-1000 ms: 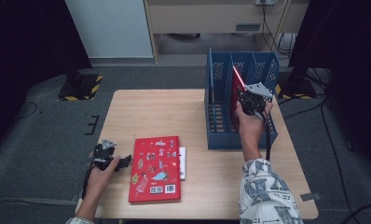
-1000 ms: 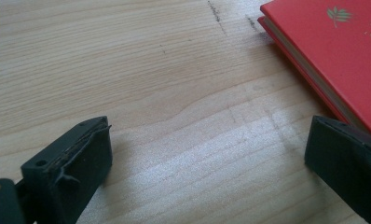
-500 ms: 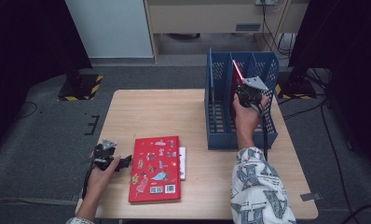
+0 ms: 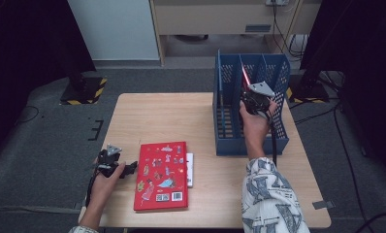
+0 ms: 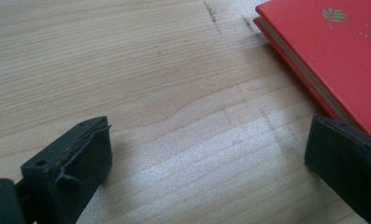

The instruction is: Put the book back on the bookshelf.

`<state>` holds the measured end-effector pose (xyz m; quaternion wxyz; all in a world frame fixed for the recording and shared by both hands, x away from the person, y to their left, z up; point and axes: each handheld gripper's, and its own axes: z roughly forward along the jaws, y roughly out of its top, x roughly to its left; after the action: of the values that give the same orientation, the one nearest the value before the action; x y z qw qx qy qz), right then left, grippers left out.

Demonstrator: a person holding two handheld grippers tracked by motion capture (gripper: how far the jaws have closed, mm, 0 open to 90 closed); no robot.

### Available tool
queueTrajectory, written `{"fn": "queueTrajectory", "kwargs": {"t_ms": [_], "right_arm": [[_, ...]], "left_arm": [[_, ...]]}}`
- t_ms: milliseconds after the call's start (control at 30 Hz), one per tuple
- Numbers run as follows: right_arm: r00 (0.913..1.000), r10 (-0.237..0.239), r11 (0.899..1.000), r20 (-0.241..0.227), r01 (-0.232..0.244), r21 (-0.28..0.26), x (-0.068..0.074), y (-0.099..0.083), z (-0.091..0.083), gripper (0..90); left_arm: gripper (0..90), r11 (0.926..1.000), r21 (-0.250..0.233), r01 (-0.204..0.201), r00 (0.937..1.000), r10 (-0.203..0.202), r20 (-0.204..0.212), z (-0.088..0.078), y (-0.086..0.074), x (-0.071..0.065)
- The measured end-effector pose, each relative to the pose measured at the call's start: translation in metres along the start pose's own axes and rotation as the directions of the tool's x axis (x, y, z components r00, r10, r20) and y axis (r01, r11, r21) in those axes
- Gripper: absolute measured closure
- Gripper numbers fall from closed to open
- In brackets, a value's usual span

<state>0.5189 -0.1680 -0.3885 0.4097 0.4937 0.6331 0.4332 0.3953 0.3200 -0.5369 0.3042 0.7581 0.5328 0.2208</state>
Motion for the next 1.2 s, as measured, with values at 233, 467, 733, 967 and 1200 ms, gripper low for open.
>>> {"fn": "queueTrajectory", "kwargs": {"t_ms": [233, 467, 733, 967, 1200], "right_arm": [[0.9996, 0.007, 1.0, -0.028, -0.007, -0.005, -0.001, -0.008, -0.017, 67.7], [0.9988, 0.018, 1.0, -0.045, -0.018, -0.002, -0.004, -0.011, -0.027, 68.8], [0.9986, 0.012, 1.0, -0.051, -0.011, 0.017, -0.006, -0.016, -0.034, 71.6], [0.9984, 0.006, 1.0, -0.056, -0.004, 0.025, -0.006, -0.023, -0.039, 72.7], [0.9986, 0.002, 0.999, -0.052, 0.0, 0.039, -0.006, -0.03, -0.04, 74.9]], "left_arm": [[0.0, 1.0, 0.0, 0.002, 1.0, -0.002, -0.002, 0.0, 0.0, 0.0], [0.0, 1.0, 0.0, 0.004, 1.0, -0.004, -0.003, 0.0, 0.0, -0.001], [0.0, 1.0, 0.0, 0.004, 1.0, -0.004, -0.004, 0.0, 0.0, -0.001], [0.0, 1.0, 0.0, 0.004, 1.0, -0.004, -0.004, 0.0, 0.0, -0.001], [0.0, 1.0, 0.0, 0.004, 1.0, -0.004, -0.004, 0.0, 0.0, -0.001]]}}
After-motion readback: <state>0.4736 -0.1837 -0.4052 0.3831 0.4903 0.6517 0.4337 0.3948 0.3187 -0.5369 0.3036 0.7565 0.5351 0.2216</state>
